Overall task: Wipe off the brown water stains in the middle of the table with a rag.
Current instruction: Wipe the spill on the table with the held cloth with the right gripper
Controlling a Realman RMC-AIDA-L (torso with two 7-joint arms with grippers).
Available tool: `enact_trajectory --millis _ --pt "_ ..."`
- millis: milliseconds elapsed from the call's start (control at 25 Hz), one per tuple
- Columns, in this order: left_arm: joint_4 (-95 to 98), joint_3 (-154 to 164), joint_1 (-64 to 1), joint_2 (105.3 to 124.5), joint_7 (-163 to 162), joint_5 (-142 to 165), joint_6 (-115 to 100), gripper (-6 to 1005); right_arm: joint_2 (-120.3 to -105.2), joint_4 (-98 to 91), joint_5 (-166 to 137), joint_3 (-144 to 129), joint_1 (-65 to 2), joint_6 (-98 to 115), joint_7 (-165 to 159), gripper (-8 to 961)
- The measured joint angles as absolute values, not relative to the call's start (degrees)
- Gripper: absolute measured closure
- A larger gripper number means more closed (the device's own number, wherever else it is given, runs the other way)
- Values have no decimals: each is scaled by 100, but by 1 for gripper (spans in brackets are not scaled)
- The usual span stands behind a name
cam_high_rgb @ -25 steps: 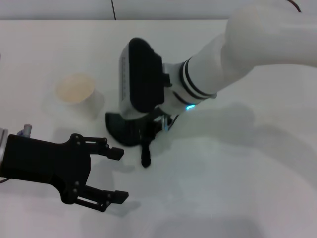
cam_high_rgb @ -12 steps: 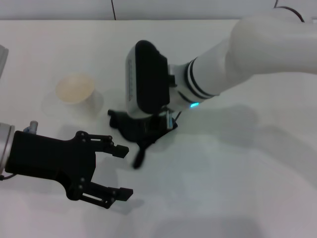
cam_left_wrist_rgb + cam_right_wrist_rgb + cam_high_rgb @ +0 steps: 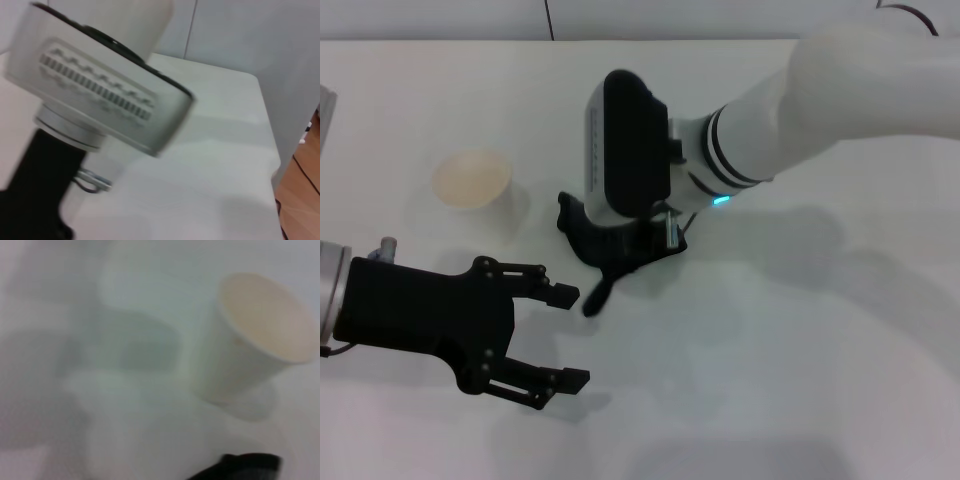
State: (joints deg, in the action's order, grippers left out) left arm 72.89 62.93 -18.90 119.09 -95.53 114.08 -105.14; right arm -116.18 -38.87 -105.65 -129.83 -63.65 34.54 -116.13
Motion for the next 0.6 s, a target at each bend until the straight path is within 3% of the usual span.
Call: enact_trajectory --millis 480,600 --pt "7198 6258 -1912 11892 -9521 11451 -10461 124 -11611 -4673 -10838 -12677 -6050 4542 -11592 889" --pt "7198 6253 -1917 11891 -9491 11440 -10461 124 -11607 -4972 -11416 -12046 -5631 4885 -11592 889"
